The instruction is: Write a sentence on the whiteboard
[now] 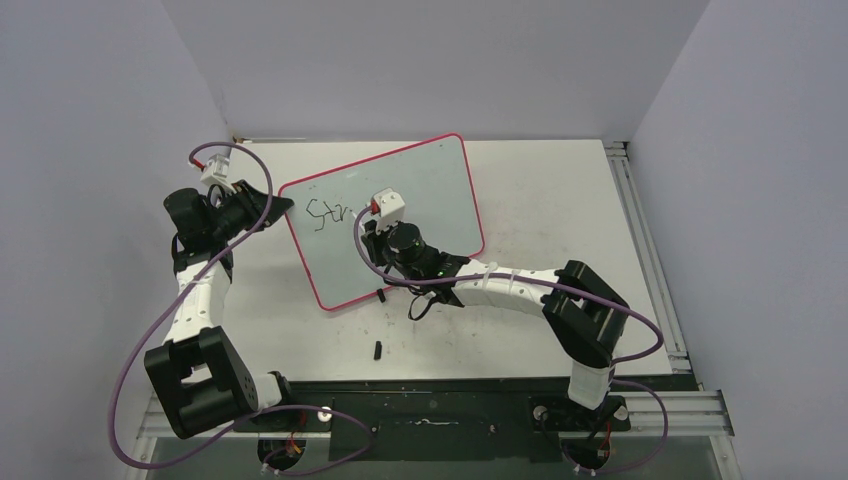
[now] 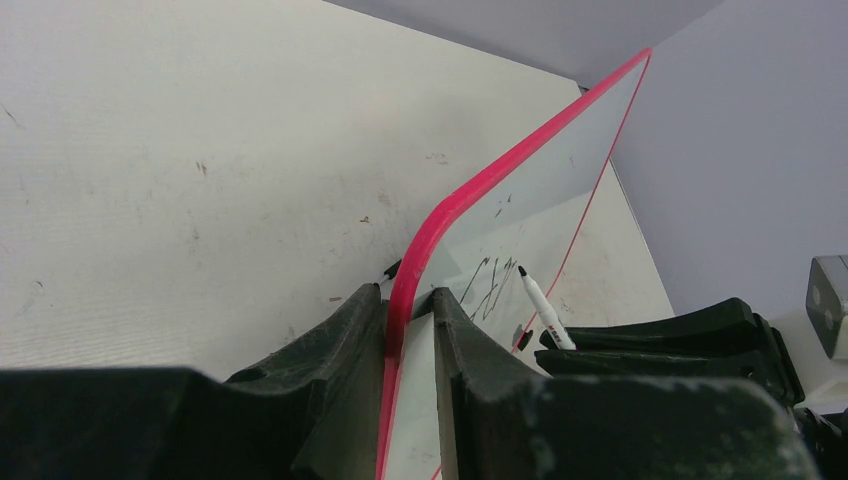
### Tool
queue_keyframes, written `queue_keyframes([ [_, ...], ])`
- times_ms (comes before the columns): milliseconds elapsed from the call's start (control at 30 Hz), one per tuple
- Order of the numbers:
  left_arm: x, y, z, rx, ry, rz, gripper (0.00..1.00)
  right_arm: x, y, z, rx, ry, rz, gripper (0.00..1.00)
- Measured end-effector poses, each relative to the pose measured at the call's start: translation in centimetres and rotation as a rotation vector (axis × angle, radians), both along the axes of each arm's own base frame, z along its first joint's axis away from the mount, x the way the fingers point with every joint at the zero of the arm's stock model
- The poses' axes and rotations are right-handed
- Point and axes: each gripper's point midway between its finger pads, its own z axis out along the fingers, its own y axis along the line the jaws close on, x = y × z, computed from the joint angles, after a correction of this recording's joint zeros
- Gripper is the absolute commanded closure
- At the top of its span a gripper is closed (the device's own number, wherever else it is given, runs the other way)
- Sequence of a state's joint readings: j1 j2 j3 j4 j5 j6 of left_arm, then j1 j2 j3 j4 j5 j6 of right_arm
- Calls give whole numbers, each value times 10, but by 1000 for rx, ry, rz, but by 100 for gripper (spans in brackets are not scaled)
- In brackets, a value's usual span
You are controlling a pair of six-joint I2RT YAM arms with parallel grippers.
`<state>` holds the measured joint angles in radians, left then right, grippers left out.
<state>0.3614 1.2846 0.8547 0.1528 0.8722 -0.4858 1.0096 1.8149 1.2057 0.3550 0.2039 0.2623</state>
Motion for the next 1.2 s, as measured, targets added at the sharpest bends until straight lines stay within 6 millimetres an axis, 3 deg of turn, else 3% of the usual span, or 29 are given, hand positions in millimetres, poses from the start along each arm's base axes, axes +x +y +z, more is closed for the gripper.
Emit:
queue_keyframes([
  [600, 0, 0, 0, 0, 0, 1, 80, -8, -6, -21, -37, 34, 1, 95],
  [1200, 0, 0, 0, 0, 1, 1, 80, 7, -17, -20, -39, 34, -44, 95],
])
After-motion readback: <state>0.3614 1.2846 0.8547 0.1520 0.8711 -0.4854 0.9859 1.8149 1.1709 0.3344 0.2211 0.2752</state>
